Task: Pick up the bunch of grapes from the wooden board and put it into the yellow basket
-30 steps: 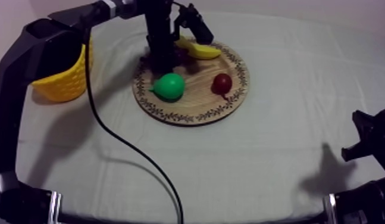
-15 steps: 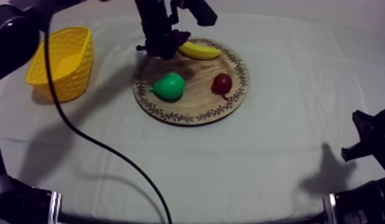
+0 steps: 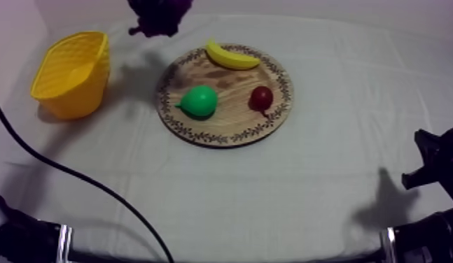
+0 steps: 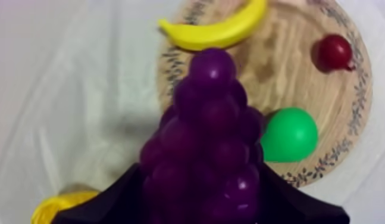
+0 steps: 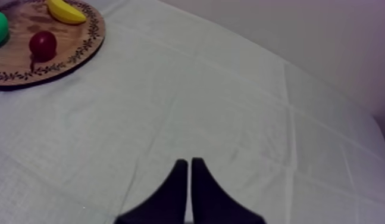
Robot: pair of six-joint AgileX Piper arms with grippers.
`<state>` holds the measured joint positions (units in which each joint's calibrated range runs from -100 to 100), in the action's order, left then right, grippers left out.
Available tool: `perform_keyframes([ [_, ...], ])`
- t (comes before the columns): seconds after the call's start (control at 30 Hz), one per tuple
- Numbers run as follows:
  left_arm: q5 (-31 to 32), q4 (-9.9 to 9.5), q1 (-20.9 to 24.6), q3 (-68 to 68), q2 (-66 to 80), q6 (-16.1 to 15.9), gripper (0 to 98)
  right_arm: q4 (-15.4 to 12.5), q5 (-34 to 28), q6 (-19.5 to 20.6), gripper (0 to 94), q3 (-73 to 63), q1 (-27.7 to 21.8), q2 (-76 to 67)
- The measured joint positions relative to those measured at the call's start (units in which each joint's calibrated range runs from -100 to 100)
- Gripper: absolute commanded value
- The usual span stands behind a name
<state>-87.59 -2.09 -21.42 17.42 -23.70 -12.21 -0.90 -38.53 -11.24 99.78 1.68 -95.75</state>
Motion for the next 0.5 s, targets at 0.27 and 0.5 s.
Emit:
perform_keyframes([
  [0.27,-0.3,1.16,6.4,-1.7,3.9,3.6,49.2,0.0,0.0,0.0,0.3,0.0,0.0,0.0],
  [0.5,-0.4,1.11,12.5,-7.6,7.5,7.1,49.7,0.0,0.0,0.0,0.3,0.0,0.0,0.0],
])
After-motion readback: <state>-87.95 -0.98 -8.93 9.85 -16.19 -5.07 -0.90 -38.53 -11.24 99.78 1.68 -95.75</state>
